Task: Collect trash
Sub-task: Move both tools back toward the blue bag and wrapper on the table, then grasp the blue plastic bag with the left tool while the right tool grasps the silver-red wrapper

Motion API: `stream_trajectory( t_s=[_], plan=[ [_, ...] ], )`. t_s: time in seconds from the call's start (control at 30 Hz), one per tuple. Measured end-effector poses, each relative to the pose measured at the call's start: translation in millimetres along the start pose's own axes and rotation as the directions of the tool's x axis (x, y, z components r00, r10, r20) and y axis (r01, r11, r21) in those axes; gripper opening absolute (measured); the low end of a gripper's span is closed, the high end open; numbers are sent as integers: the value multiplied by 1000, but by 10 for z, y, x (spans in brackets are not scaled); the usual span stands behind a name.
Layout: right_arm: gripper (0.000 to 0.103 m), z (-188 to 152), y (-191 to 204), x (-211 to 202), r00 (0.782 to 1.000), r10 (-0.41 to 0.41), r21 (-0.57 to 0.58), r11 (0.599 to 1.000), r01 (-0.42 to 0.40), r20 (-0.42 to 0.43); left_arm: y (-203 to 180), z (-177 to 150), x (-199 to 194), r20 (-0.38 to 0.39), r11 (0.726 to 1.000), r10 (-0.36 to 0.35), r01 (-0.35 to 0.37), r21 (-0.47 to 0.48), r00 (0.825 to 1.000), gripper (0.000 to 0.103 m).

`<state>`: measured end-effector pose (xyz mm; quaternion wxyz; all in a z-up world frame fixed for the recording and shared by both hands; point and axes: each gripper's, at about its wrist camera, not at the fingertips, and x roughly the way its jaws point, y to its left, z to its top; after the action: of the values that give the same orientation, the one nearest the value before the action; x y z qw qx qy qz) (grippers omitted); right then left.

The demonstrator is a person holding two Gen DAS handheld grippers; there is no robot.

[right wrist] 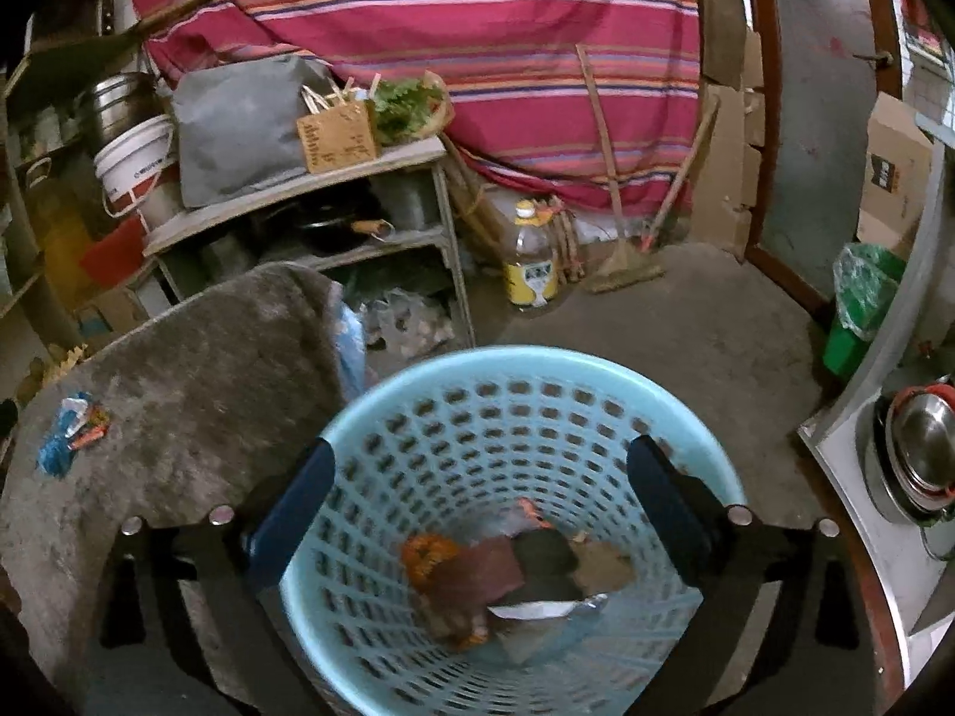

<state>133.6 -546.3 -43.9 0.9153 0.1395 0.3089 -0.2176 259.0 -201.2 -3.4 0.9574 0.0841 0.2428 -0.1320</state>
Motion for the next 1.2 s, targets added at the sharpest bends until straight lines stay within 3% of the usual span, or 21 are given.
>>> stream_trajectory(
  t_s=[0.07,0.2,0.4,0.6,0.63,0.73,0.8,0.9,1.2],
  plan=[
    [98,15,143,18,1000,16,-12,1000,-16,-1,206,-40,95,-5,999,32,-32,-19,999,98],
    [98,21,576,135,999,41,-61,997,-42,-16,612,-193,452,-92,996,76,-79,-37,993,97],
    [98,2,1014,311,996,69,-79,994,-73,-50,1001,-366,743,-173,988,101,-119,-100,980,97],
    [98,-44,1330,483,996,-5,-120,993,-5,-84,1081,-449,1016,-225,989,108,-128,-77,968,96],
    [98,-40,1361,492,996,-9,-122,993,-2,-85,1069,-461,1044,-231,990,109,-127,-66,967,94],
    [98,-8,1442,506,996,4,-112,994,-15,-91,1052,-507,1155,-267,994,73,-91,-57,961,72],
    [98,14,1497,503,996,12,-100,995,-22,-94,1077,-516,1178,-278,996,33,-55,-72,960,49],
    [98,19,1600,506,996,8,-114,993,-18,-88,1107,-513,1140,-264,996,32,-52,-70,964,36],
    [98,-99,2208,510,987,124,-165,976,-140,-107,1421,-439,632,-179,993,76,-91,-77,981,33]
  ],
)
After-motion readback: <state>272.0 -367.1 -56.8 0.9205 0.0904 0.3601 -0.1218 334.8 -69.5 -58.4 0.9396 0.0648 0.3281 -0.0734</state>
